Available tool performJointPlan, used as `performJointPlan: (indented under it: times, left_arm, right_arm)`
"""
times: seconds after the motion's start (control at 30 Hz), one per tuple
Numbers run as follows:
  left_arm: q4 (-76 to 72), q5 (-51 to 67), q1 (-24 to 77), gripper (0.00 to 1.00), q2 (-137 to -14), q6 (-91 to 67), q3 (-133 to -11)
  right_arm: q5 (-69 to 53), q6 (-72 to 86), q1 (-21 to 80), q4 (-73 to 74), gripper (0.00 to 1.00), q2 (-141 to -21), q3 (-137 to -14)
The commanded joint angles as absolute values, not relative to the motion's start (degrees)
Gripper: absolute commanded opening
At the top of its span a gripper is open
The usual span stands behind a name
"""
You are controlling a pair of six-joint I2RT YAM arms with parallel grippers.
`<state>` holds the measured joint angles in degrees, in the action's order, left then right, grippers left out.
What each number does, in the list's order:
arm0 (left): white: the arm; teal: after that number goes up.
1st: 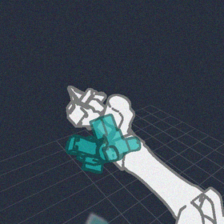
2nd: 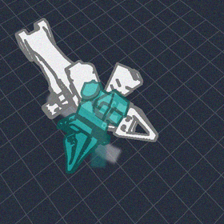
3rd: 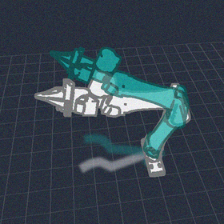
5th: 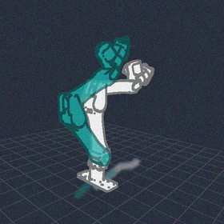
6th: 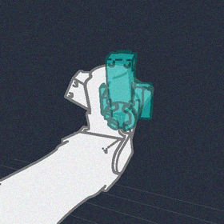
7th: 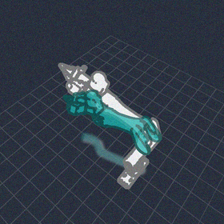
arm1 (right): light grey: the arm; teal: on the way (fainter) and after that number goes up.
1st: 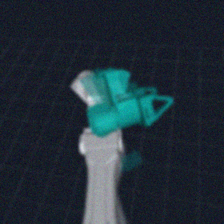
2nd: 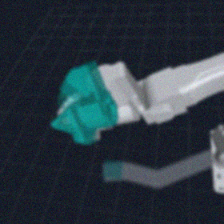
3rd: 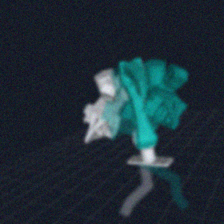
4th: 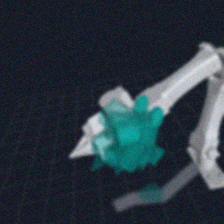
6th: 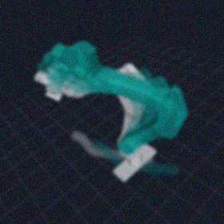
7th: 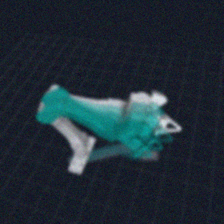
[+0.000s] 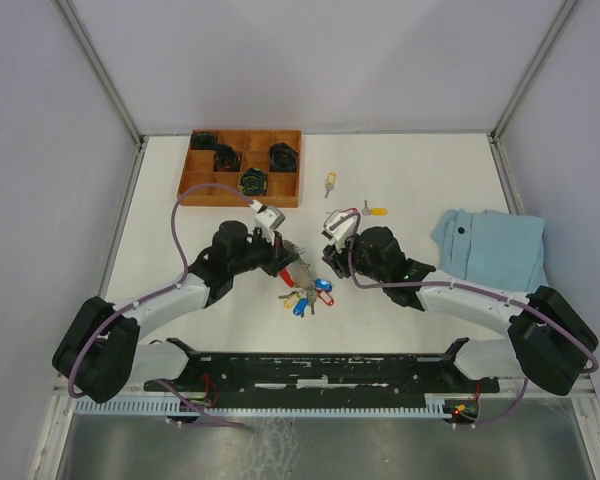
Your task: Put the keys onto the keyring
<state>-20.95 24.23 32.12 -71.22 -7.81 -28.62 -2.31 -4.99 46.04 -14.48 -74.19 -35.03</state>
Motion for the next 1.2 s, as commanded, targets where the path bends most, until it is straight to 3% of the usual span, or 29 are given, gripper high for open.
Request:
performJointPlan:
  times: [0.0,0.13,0.37,0.53,0.57,0.63,0.67,0.9,1.0,1.07,1.17]
  left_arm:
    - [-9.42,17.43,32.24,0.03,-71.1,-20.09,-36.46]
    - [0.36,15.61,32.17,0.03,-71.71,-21.1,-42.07]
    - [2.25,17.52,32.08,0.03,-72.44,-21.76,-45.08]
    - [4.77,19.85,32.1,0.03,-71.44,-19.75,-46.32]
    - [4.25,20.08,32.08,0.03,-70.97,-19.2,-45.93]
    - [4.34,20.74,32.14,0.03,-70.36,-17.82,-45.82]
    - [4.55,21.17,32.09,0.03,-70.19,-17.06,-45.86]
    - [8.19,23.69,32.11,0.03,-69.13,-12.7,-47.31]
    - [8.34,24.2,32.08,0.03,-68.17,-11.81,-47.18]
    - [8.27,25.35,32.08,0.03,-68.12,-11.3,-47.18]
    - [7.69,26.68,32.08,0.03,-68.2,-11.24,-47.1]
  right_arm:
    - [-0.02,-1.04,45.97,-14.37,0.48,-71.65,-39.04]
    - [-0.8,-1.61,45.97,-21.11,0.51,-68.96,-35.77]
    - [2.64,2.72,45.37,-26.87,0.72,-71.57,-36.49]
    - [1.25,4.2,44.27,-30.19,0.76,-71.58,-34.92]
    - [0.71,4.36,44.15,-30.78,0.79,-71.67,-34.62]
    - [-1.02,4.29,43.95,-32.54,0.99,-72.57,-34.19]
    - [-2.76,4.58,43.95,-34.23,1.0,-73.14,-33.84]
    - [-11.84,1.93,43.88,-33.04,1.0,-75.8,-33.0]
    - [-15.79,0.38,43.86,-33.27,0.95,-76.78,-32.59]
    - [-18.07,0.63,43.86,-32.51,0.89,-77.98,-33.42]
    - [-20.42,1.16,43.8,-32.1,0.71,-80.51,-34.79]
